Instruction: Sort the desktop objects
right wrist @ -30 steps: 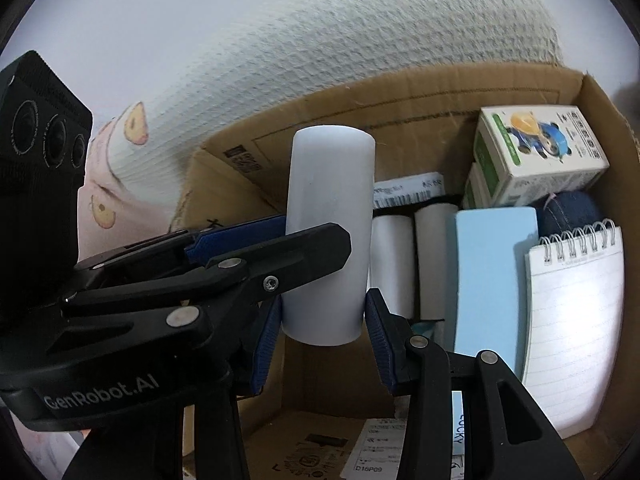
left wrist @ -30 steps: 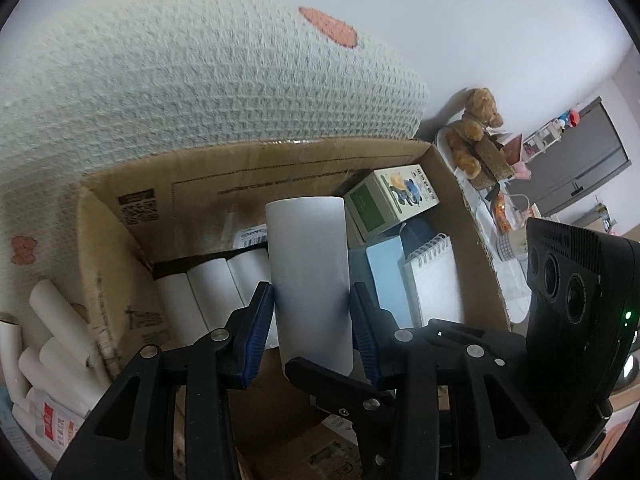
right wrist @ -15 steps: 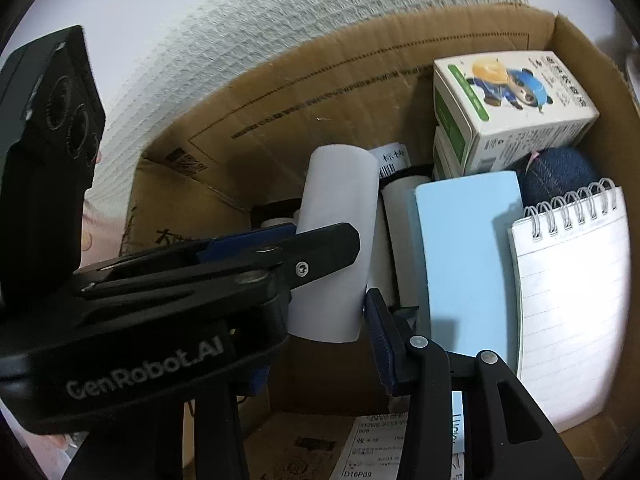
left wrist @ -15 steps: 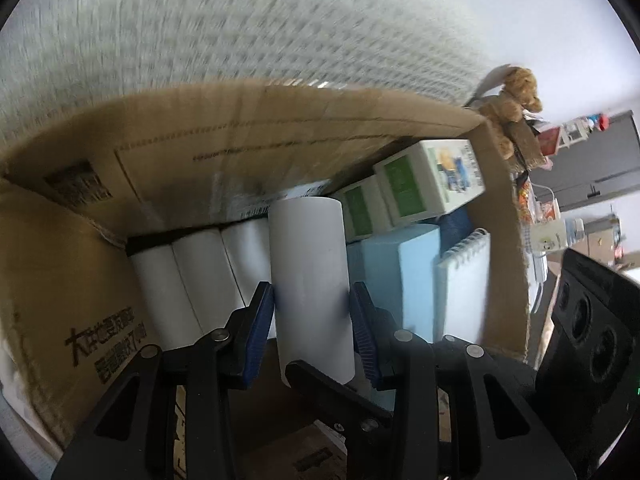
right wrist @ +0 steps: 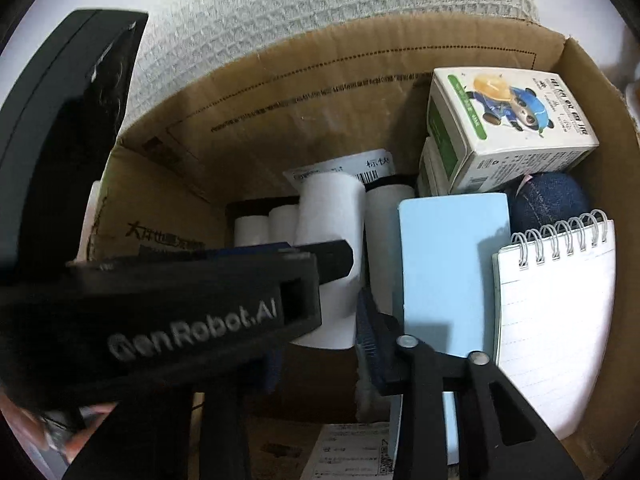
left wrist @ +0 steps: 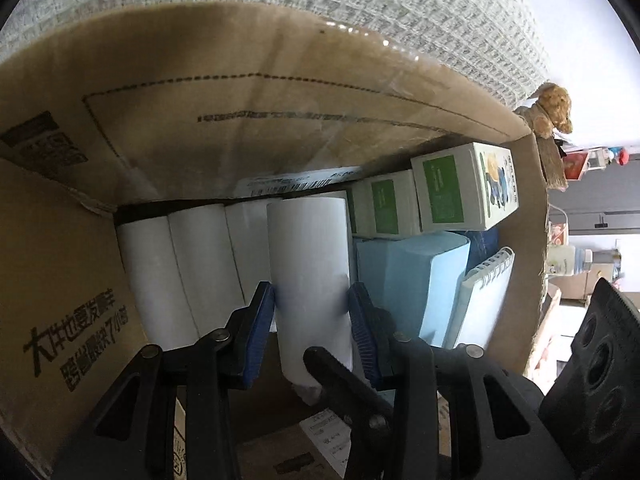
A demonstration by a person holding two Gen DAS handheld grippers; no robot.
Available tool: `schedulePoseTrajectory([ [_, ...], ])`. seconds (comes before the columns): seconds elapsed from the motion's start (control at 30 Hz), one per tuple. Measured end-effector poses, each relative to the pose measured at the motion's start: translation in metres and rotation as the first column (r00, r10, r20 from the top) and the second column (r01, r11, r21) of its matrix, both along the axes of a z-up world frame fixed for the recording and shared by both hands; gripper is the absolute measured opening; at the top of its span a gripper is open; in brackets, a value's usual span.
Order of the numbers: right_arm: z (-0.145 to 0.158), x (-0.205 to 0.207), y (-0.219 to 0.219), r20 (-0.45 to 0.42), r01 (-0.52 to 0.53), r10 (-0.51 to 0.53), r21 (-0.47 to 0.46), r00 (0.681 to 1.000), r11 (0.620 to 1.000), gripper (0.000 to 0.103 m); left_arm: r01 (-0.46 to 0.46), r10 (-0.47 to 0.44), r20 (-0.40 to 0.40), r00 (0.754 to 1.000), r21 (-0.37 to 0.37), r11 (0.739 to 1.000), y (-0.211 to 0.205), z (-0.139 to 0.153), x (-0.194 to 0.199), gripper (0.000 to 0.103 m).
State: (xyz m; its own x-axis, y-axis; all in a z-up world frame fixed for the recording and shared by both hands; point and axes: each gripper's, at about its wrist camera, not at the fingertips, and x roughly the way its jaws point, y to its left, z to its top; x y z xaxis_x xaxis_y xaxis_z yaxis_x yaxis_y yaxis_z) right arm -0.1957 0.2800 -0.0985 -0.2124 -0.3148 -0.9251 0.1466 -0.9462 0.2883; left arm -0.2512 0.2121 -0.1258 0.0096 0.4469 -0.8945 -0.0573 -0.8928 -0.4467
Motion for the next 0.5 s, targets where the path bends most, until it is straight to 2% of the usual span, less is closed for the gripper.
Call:
schedulePoseTrajectory([
  [0.03, -0.002, 0.001, 0.0, 0.001, -0.005, 0.005, 0.011, 1.0, 1.0, 0.022, -0.007, 0.007, 0.0, 1.0, -0.004, 1.0, 0.0, -0.001, 0.0, 0.04],
  [0.07, -0.003, 0.001, 0.001, 0.013, -0.002, 0.002, 0.009, 1.0, 1.0, 0.021, -0.016, 0.016, 0.003, 1.0, -0.003, 1.0, 0.001, -0.001, -0.001, 0.031],
  [0.1, -0.004, 0.001, 0.002, 0.021, -0.003, 0.003, -0.005, 1.0, 1.0, 0.021, -0.03, 0.029, 0.022, 0.999, 0.011, 1.0, 0.0, -0.003, -0.002, 0.028],
  [0.2, -0.009, 0.0, 0.004, 0.05, -0.003, 0.003, -0.008, 0.999, 1.0, 0.021, -0.087, 0.073, 0.125, 0.989, 0.114, 0.99, -0.005, -0.013, -0.006, 0.027],
  [0.23, -0.009, 0.0, 0.004, 0.055, -0.008, 0.008, -0.007, 0.998, 1.0, 0.021, -0.092, 0.075, 0.135, 0.988, 0.119, 0.989, -0.006, -0.015, -0.007, 0.027],
  [0.37, -0.01, 0.004, 0.001, 0.055, -0.025, 0.024, 0.019, 0.998, 1.0, 0.021, -0.081, 0.072, 0.124, 0.99, 0.062, 0.995, -0.001, -0.017, -0.006, 0.023],
  [0.5, -0.009, 0.008, 0.006, 0.056, -0.015, 0.015, -0.001, 0.998, 1.0, 0.021, -0.066, 0.065, 0.084, 0.994, 0.011, 0.998, 0.002, -0.011, -0.004, 0.023],
])
